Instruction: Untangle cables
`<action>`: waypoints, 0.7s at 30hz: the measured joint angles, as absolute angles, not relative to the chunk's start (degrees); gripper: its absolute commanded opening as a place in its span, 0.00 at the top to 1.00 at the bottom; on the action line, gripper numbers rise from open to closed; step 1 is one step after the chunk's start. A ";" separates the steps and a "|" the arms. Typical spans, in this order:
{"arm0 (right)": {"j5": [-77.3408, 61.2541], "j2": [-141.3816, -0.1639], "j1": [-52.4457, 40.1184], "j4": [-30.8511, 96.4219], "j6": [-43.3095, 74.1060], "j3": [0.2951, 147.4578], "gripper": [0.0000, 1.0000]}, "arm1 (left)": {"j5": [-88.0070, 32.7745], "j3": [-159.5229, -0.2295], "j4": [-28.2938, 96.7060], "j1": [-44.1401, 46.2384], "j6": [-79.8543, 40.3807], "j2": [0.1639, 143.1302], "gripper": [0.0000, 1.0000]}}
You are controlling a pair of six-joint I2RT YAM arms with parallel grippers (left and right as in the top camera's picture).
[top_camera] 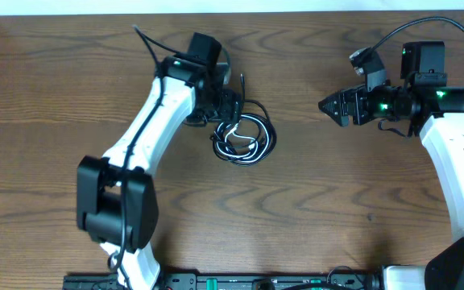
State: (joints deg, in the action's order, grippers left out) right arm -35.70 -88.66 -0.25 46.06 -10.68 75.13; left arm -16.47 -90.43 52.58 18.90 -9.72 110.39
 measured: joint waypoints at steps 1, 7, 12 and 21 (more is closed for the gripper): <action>-35.68 -88.66 -0.25 46.24 -10.68 75.13 0.18 | -16.36 -90.43 52.62 19.03 -10.13 111.26 0.22; -35.05 -88.66 -0.25 46.17 -10.68 75.13 0.18 | -16.16 -90.39 53.76 20.21 -10.98 115.02 0.23; -34.83 -88.66 -0.30 46.06 -10.61 75.13 0.18 | -15.94 -90.37 53.82 22.06 -11.40 116.97 0.23; -33.95 -88.66 -0.47 46.06 -10.52 75.13 0.17 | -13.47 -90.35 52.38 25.12 -12.23 119.17 0.28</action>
